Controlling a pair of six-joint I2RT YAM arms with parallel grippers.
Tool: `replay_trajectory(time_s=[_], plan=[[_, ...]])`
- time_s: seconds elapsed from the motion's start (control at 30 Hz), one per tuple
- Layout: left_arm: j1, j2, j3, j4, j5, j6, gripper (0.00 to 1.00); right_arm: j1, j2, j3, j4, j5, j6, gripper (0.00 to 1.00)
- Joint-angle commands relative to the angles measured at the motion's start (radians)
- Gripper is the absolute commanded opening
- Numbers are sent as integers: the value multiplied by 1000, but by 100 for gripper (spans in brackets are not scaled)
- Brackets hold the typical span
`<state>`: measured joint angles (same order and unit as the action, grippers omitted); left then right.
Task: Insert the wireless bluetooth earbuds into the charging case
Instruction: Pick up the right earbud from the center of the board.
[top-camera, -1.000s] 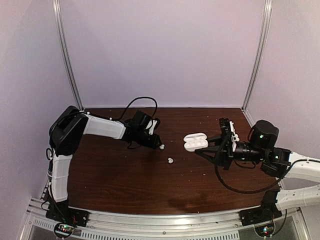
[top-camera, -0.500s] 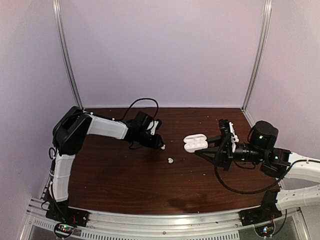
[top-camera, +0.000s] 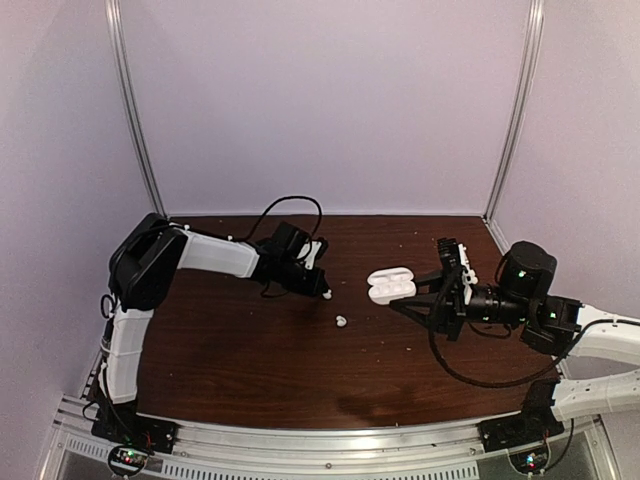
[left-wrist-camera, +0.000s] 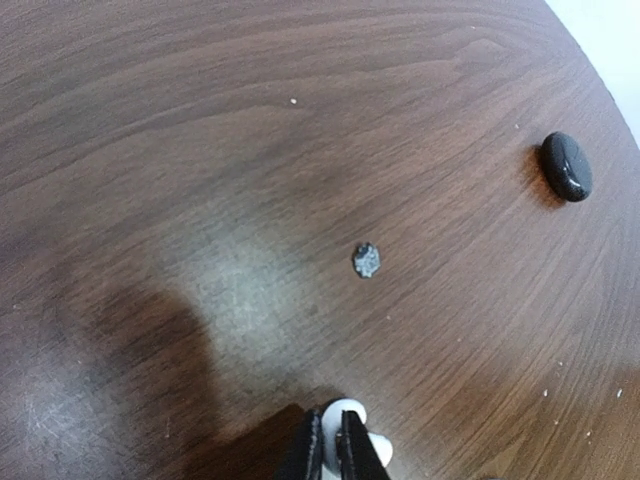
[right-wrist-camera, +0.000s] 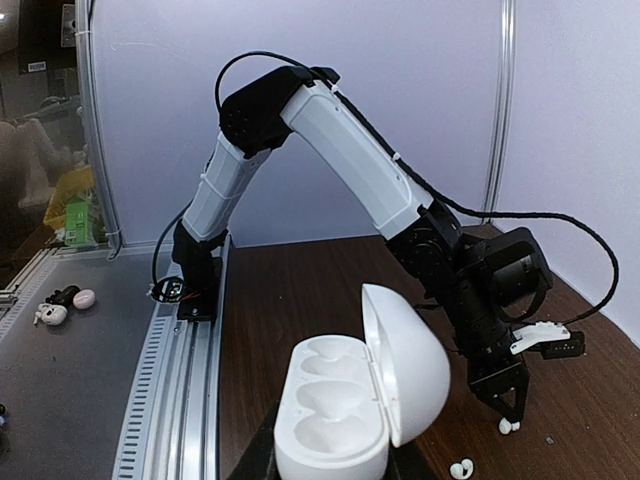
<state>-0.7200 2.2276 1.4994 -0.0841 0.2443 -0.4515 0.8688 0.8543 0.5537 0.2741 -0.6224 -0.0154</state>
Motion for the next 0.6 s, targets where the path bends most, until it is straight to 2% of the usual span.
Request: replay_trajectory(time_s=[0.0,0.2,0.37,0.57], plan=[[-7,23,28,-16,36,16,8,-4,-15,-4,9,17,1,1],[-7,-3,29,-11,52,31,0,-4,-16,-3,7,24,-1,0],[-7,-95,1,-17,-30,96,0,-4,-14,-1,6,25,4,0],[-4,-241,-126,3,-91,185,0,-6,-8,3,5,25,15,0]])
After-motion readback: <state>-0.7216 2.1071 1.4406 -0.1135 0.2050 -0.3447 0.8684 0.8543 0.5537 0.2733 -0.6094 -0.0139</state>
